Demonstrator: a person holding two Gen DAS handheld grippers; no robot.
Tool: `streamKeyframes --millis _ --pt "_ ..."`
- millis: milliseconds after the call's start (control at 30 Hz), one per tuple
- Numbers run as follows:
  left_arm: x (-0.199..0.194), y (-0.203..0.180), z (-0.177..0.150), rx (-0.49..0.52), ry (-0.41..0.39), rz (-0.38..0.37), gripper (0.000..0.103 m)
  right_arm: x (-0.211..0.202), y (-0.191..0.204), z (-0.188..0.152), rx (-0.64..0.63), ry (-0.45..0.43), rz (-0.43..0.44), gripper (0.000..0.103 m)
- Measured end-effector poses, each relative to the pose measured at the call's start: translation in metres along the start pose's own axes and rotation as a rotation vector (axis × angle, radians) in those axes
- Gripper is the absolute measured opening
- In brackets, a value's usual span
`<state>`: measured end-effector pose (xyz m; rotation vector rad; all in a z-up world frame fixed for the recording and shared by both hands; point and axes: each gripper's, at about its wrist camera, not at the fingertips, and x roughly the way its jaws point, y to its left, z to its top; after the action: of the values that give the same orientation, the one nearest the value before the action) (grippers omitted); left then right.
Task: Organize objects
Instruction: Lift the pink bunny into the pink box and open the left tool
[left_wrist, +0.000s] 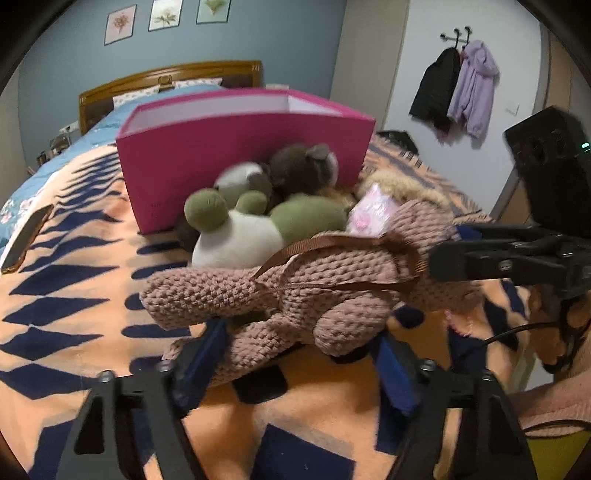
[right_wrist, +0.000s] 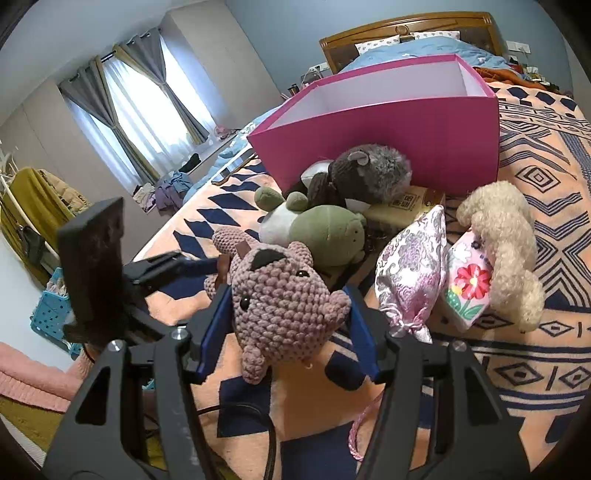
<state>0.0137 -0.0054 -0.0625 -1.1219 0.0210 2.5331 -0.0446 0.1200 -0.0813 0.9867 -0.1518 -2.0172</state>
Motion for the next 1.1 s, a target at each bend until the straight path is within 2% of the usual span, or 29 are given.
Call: streamKeyframes --millis 133,300,400,633,933,1100 --pt "-0.005 -0.002 0.000 -0.006 -0.004 -0.075 0.044 0.000 0.001 0.001 0.008 0.004 0.010 0.061" --pt "-0.035 -0.003 0.010 0.014 -0.062 -0.081 0.044 -0.014 0.008 0.012 -0.004 -0.022 0.067 0.060" --pt "-0.051 -0.006 0.022 0.042 -0.108 -0.050 0.044 -0.023 0.017 0.025 -0.049 -0.050 0.096 0.060" --pt "-0.063 0.008 0.064 0.060 -0.163 0.002 0.044 -0.027 0.031 0.068 -0.186 -0.112 0.082 0.061" --pt "-0.050 0.033 0.114 0.043 -0.200 0.046 0.044 -0.011 0.024 0.125 -0.257 -0.145 0.061 0.061" --pt "-0.034 0.041 0.135 0.054 -0.188 0.038 0.044 0.012 0.008 0.150 -0.242 -0.101 0.039 0.061"
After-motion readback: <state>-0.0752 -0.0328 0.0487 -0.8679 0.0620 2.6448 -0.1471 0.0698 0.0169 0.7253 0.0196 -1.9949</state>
